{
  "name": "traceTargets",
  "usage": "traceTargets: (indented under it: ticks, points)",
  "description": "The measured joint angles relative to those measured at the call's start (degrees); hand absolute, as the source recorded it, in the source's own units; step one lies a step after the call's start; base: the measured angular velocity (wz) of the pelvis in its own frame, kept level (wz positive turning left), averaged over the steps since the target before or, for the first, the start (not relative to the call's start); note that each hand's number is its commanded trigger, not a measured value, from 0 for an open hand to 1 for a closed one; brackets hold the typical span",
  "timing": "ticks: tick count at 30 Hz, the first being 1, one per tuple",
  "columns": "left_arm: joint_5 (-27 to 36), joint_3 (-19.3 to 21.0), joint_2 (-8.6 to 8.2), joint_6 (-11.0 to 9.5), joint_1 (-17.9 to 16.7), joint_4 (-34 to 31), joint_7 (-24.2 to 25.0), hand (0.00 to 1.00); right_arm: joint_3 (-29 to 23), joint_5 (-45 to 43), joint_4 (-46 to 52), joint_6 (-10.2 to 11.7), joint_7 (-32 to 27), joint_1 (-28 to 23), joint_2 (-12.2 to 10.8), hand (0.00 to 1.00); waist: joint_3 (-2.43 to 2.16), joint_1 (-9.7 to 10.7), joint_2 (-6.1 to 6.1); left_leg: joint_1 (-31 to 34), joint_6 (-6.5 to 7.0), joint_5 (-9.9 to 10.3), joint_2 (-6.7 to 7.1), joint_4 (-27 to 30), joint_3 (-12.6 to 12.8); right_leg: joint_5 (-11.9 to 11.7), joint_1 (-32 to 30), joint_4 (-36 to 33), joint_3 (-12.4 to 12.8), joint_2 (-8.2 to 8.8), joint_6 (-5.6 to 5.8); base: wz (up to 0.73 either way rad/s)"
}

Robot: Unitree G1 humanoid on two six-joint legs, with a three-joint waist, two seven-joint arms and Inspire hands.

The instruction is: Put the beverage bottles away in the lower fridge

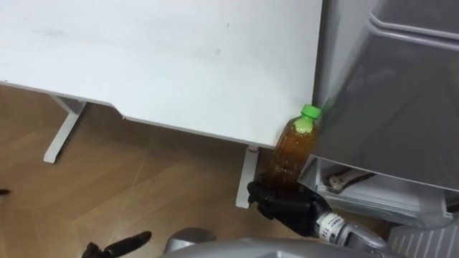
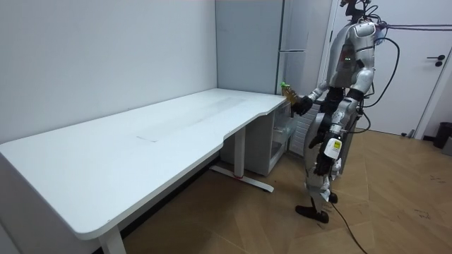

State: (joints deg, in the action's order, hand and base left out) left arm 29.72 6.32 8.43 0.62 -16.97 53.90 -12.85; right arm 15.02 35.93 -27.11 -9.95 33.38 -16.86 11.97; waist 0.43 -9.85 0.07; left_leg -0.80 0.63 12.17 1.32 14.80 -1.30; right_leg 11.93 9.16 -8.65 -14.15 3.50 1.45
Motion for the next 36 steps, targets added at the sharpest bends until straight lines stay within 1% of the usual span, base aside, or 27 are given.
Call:
traceTargets:
  ticks: [3,6,7,9,11,14,15,18,19,20,21,22,24,26,27,28,29,33,36]
  points:
    - [-0.10,-0.88,0.00,0.84,0.11,0.23,0.79,0.00,0.91,0.00,-1.08,0.02,0.41,-0.02,0.88,1.00,0.06,0.93,-0.41,0.02,0.00,0.00,0.00,-0.05,0.09,0.00,-0.02,-0.02,0.04,0.00,0.01,0.00]
    - [-0.06,-0.88,-0.06,1.08,0.29,0.22,1.24,0.00,1.34,-0.16,-2.28,0.04,0.60,-0.20,1.46,1.00,0.08,1.61,-0.93,-0.12,0.00,0.01,-0.11,-0.12,0.50,0.00,-0.11,-0.04,0.57,-0.02,0.00,-0.07]
    - [-0.06,-0.95,-0.18,1.18,0.49,0.22,1.30,0.00,1.37,-0.26,-2.65,0.03,0.63,-0.43,1.71,1.00,0.12,1.68,-0.99,-0.11,0.03,0.04,-0.24,-0.15,0.95,-0.01,-0.33,-0.05,1.21,-0.09,0.02,-0.18]
    - [-0.04,-0.97,-0.19,1.24,0.93,0.55,1.68,0.00,1.31,-0.23,-4.29,0.03,0.64,-0.56,1.67,1.00,0.11,1.79,-1.04,-0.20,0.05,0.06,-0.38,-0.26,1.56,-0.06,-0.58,-0.06,1.62,-0.17,0.05,-0.20]
    - [-0.06,-0.97,-0.18,1.24,1.27,1.38,2.30,0.00,0.95,-0.19,-6.35,0.03,0.38,-0.70,1.81,1.00,0.06,1.83,-0.97,-0.69,0.04,0.05,-0.64,-0.88,2.72,-0.10,-0.95,-0.13,2.92,-0.30,0.01,-0.26]
    - [-0.27,-0.97,-0.10,1.24,1.19,1.76,2.41,0.00,-0.42,-0.25,-8.42,0.02,-0.34,-0.95,1.90,1.00,0.02,3.16,-1.13,-0.96,0.03,0.03,-0.64,-1.32,3.06,-0.11,-1.08,-0.10,3.16,-0.27,0.00,-0.08]
    - [-0.36,-0.96,-0.08,1.25,1.18,1.75,2.42,0.00,-0.73,-0.25,-8.54,0.07,-0.47,-0.97,1.87,1.00,0.02,3.31,-1.16,-0.96,0.03,0.03,-0.67,-1.35,3.19,-0.12,-1.17,-0.04,3.24,-0.28,-0.01,-0.07]
    - [-0.56,-0.79,0.20,1.50,1.16,2.28,2.56,0.00,-1.22,-0.01,-10.68,2.01,-0.05,-1.09,1.70,1.00,-0.01,3.94,-1.28,-1.49,0.03,0.03,-0.73,-1.67,3.66,-0.15,-1.09,0.00,3.57,-0.29,-0.03,-0.08]
    - [-0.55,-0.77,0.32,1.51,1.31,2.60,2.66,0.00,-1.22,-0.04,-11.00,2.24,0.04,-1.06,1.70,1.00,-0.04,3.98,-1.33,-1.60,0.02,0.03,-0.73,-1.87,3.75,-0.15,-1.03,-0.02,3.75,-0.30,-0.03,-0.08]
    - [-0.56,-0.67,0.50,1.51,1.28,2.77,2.79,0.00,-1.26,-0.02,-11.74,2.79,0.61,-0.93,1.69,1.00,-0.12,4.09,-1.75,-1.79,0.02,0.04,-0.76,-2.26,3.93,-0.15,-0.99,-0.05,3.95,-0.31,-0.03,-0.07]
    - [-0.63,-0.66,0.72,1.52,1.63,2.70,2.93,0.00,-1.36,0.02,-12.72,3.17,1.36,-0.51,1.65,1.00,-0.36,4.60,-1.46,-1.81,0.02,0.04,-0.77,-2.25,3.95,-0.15,-1.08,-0.09,4.03,-0.33,-0.03,-0.06]
    - [-0.64,-0.65,0.85,1.53,1.62,2.73,3.05,0.00,-1.52,0.02,-13.12,3.24,1.82,-0.35,1.64,1.00,-0.34,4.79,-1.69,-1.83,0.02,0.04,-0.78,-2.29,4.00,-0.15,-1.12,-0.10,4.08,-0.33,-0.04,-0.05]
    - [-0.62,-0.34,1.32,1.56,1.56,2.74,3.32,0.00,-2.84,0.28,-14.42,3.56,2.92,-0.29,1.30,1.00,-0.36,4.89,-1.75,-2.06,0.02,0.04,-0.87,-2.62,4.29,-0.20,-1.02,-0.12,4.42,-0.40,-0.09,-0.08]
    - [-0.60,0.36,1.70,1.56,1.63,2.66,3.40,0.00,-4.19,2.74,-15.86,3.62,3.10,-0.46,1.11,1.00,-0.32,5.24,-2.07,-2.47,0.02,0.05,-0.90,-2.71,4.52,-0.24,-0.83,-0.21,4.62,-0.41,-0.09,-0.06]
    - [-0.60,0.36,1.75,1.56,1.63,2.64,3.42,0.00,-4.67,3.49,-16.30,3.61,3.14,-0.57,1.07,1.00,-0.46,5.28,-1.84,-2.48,0.02,0.06,-0.90,-2.68,4.56,-0.27,-0.82,-0.23,4.65,-0.41,-0.08,-0.03]
    - [-0.57,0.38,1.79,1.55,1.67,2.64,3.42,0.00,-5.61,5.45,-17.71,3.57,3.32,-0.58,1.01,1.00,-0.45,5.34,-1.97,-2.51,0.02,0.06,-0.90,-2.65,4.59,-0.35,-0.82,-0.23,4.70,-0.40,-0.05,0.00]
    - [-0.59,0.50,1.80,1.55,1.68,2.64,3.39,0.00,-6.79,6.95,-19.36,3.53,3.31,-0.58,0.94,1.00,-0.53,5.46,-2.03,-2.64,0.02,0.06,-0.90,-2.64,4.62,-0.36,-0.75,-0.28,4.74,-0.40,-0.04,0.00]
    - [-0.56,0.49,1.85,1.54,1.65,2.82,3.01,0.00,-11.14,8.91,-25.29,3.64,2.37,-0.88,0.83,1.00,-0.60,6.05,-2.18,-2.92,0.02,0.06,-0.99,-2.66,4.90,-0.37,-0.81,-0.44,5.04,-0.43,-0.05,-0.04]
    - [-0.66,0.56,1.84,1.51,1.62,2.77,2.59,0.00,-13.18,11.24,-29.37,3.55,-0.35,-1.40,0.73,1.00,-0.56,6.38,-2.13,-2.83,-0.05,0.09,-1.34,-2.79,5.91,-0.42,-1.22,-0.98,5.68,-0.62,-0.13,-0.16]
